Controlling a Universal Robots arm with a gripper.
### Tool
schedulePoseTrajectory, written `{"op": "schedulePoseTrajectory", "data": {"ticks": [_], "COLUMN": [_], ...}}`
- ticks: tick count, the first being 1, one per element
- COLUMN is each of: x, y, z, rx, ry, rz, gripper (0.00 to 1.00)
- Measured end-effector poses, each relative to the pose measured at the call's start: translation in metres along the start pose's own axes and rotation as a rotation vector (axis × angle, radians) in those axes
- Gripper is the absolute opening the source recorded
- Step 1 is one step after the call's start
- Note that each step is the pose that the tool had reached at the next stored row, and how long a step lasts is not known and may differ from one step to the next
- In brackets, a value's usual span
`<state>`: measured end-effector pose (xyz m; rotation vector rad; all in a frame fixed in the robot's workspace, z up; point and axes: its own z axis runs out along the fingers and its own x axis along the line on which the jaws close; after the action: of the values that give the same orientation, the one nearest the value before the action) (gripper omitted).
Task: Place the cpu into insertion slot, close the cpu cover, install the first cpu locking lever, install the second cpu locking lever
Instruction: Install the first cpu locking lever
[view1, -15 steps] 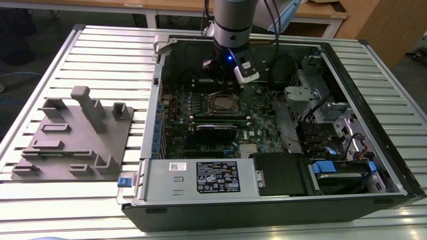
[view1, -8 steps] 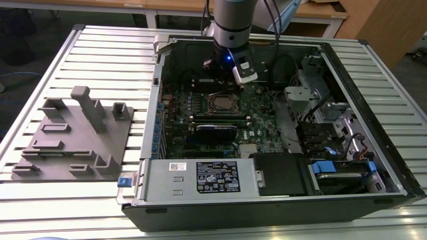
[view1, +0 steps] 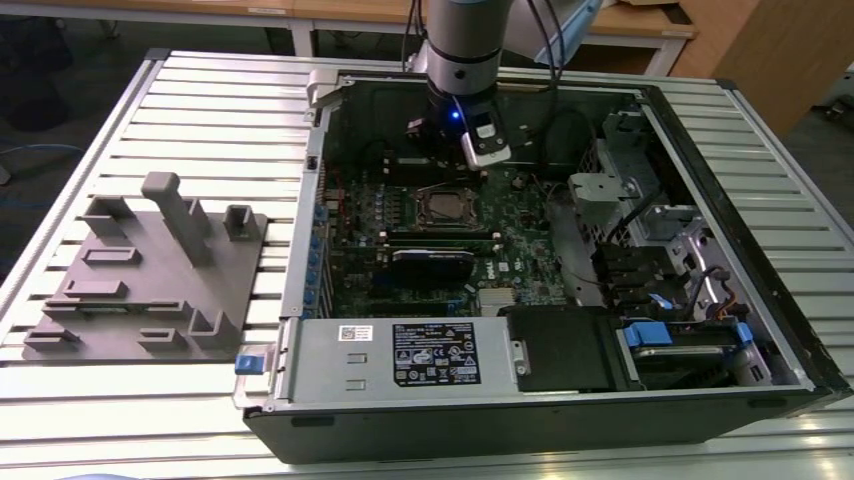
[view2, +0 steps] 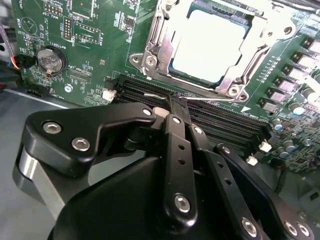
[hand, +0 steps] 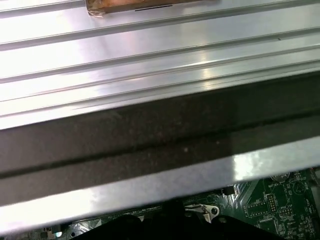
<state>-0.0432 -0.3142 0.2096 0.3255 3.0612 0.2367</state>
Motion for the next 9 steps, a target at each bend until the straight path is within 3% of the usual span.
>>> {"op": "schedulePoseTrajectory", "data": {"ticks": [6, 9], "x": [0.0002, 0.0002], "y": [0.0007, 0.0006], "z": [0.0007, 0.0015], "rx": [0.0031, 0.0055], "ry": [-0.0039, -0.0106], "rz": [0.021, 0.062], "gripper": [0.1, 0.1]}}
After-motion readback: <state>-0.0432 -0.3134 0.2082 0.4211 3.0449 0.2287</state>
